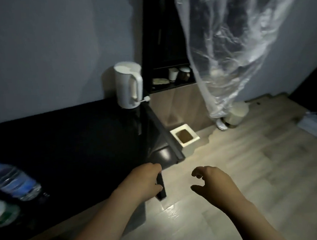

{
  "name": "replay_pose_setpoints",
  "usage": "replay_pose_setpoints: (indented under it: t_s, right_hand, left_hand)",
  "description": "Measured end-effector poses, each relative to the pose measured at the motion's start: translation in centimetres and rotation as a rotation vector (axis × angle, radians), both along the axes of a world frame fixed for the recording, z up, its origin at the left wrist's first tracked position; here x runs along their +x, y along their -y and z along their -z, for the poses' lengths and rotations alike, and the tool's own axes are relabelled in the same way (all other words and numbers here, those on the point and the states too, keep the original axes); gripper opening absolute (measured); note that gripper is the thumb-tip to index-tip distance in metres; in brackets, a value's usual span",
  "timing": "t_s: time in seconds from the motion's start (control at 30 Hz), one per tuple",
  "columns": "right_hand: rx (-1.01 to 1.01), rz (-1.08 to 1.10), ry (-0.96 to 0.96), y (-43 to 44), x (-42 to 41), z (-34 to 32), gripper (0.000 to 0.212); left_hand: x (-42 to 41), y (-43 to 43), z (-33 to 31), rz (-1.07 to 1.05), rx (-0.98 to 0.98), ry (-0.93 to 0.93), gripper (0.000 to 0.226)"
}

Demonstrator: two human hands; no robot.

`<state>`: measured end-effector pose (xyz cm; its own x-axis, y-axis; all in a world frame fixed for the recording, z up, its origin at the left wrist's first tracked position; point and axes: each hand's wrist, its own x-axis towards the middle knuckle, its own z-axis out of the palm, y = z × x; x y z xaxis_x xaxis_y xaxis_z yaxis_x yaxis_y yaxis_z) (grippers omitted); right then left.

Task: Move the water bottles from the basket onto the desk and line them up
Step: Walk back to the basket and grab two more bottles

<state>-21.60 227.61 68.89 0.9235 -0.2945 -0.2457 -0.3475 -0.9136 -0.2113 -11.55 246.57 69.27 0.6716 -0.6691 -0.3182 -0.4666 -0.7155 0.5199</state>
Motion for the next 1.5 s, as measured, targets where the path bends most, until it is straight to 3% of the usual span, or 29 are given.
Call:
replay_pose_setpoints:
  t_s: [0.17,0.57,1.0,1.5]
  right_hand:
    - [0.054,0.214,0.018,7.3,-7.1,-0.2,0.037]
    - [0.088,0.67,0.038,19.5,-18.2,-0.8,0.038]
    - [0.048,0.923,0.052,30.7,-13.1,-1.7,0.039]
    - [0.083,1.071,0.066,45.6,-7.8,-1.3,0.04]
  left_hand:
    - [-3.6,9.4,0.2,0.105,0.014,0.039,0.044]
    - [-9.1,27.4,-1.0,0.566,0.042,0.167,0.043]
    - [-1.8,44.8,-0.4,0.851,0.016,0.234,0.043]
    - [3.6,63.1,0.5,0.999,0.008,0.215,0.043]
